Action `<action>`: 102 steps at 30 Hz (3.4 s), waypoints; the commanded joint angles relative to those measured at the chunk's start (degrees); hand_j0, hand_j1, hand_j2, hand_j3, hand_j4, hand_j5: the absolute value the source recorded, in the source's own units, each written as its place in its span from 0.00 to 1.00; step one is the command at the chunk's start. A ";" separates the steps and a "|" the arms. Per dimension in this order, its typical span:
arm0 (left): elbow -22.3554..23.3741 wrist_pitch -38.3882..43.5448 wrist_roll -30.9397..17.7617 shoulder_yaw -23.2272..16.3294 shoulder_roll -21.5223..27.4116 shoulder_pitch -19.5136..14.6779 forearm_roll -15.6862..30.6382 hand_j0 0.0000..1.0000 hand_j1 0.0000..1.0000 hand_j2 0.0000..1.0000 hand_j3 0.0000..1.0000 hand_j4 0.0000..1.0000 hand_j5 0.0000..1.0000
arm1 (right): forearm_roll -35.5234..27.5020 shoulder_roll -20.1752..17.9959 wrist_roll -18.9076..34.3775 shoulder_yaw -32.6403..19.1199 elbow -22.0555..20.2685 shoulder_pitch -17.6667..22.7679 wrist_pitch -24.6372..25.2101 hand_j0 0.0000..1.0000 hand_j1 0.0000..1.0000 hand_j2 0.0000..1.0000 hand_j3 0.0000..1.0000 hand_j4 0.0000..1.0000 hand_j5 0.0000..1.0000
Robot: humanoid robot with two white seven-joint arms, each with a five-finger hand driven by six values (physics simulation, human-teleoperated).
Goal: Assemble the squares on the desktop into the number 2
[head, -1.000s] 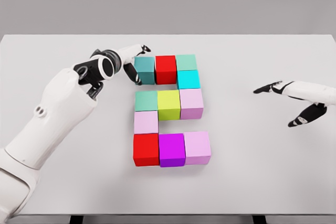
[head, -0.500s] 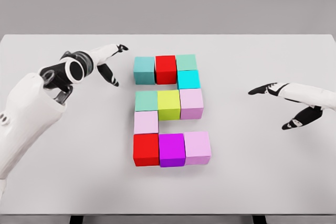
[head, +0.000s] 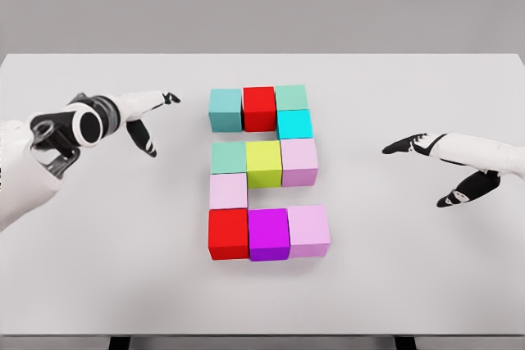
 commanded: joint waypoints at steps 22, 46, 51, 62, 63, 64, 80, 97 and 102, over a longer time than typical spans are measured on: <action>-0.27 -0.15 0.02 -3.91 -3.43 -1.14 -6.61 0.99 0.99 0.99 0.99 0.99 0.99 | -0.30 -0.10 -0.02 -0.12 0.09 0.18 0.15 1.00 1.00 1.00 1.00 1.00 1.00; -2.47 -0.15 0.02 -4.00 -4.14 -0.18 -6.53 0.99 0.99 0.99 0.99 0.99 0.99 | 0.05 -0.02 -0.02 -0.12 0.09 0.18 0.15 1.00 1.00 1.00 1.00 1.00 1.00; -2.56 -0.15 0.02 -4.00 -4.14 -0.18 -6.53 1.00 1.00 1.00 1.00 1.00 1.00 | 0.05 -0.02 -0.02 -0.12 0.09 0.18 0.15 1.00 1.00 1.00 1.00 1.00 1.00; -2.64 -0.15 0.02 -4.00 -4.14 0.00 -6.53 1.00 1.00 1.00 1.00 1.00 1.00 | 0.14 0.07 -0.02 -0.12 0.09 0.18 0.15 1.00 1.00 1.00 1.00 1.00 1.00; -2.56 -0.15 0.02 -4.00 -4.14 0.09 -6.53 1.00 1.00 1.00 1.00 1.00 1.00 | 0.14 0.07 -0.02 -0.12 0.09 0.18 0.15 1.00 1.00 1.00 1.00 1.00 1.00; -2.64 -0.15 0.02 -4.00 -4.14 0.09 -6.53 1.00 1.00 1.00 1.00 1.00 1.00 | 0.14 0.16 -0.02 -0.12 0.09 0.18 0.15 1.00 1.00 1.00 1.00 1.00 1.00; -2.82 -0.15 0.02 -3.91 -4.14 0.35 -6.61 1.00 1.00 1.00 1.00 1.00 1.00 | 0.67 0.33 -0.02 -0.12 0.26 0.18 0.15 1.00 1.00 1.00 1.00 1.00 1.00; -3.17 -0.15 0.02 -3.39 -3.35 0.26 -6.53 1.00 1.00 1.00 1.00 1.00 1.00 | 0.93 0.33 -0.02 -0.12 0.26 0.09 0.15 1.00 1.00 1.00 1.00 1.00 1.00; -5.37 -1.82 0.02 1.53 6.49 1.67 -5.65 1.00 1.00 1.00 1.00 1.00 1.00 | 1.02 0.42 -0.02 -0.12 0.26 0.09 0.15 1.00 1.00 1.00 1.00 1.00 1.00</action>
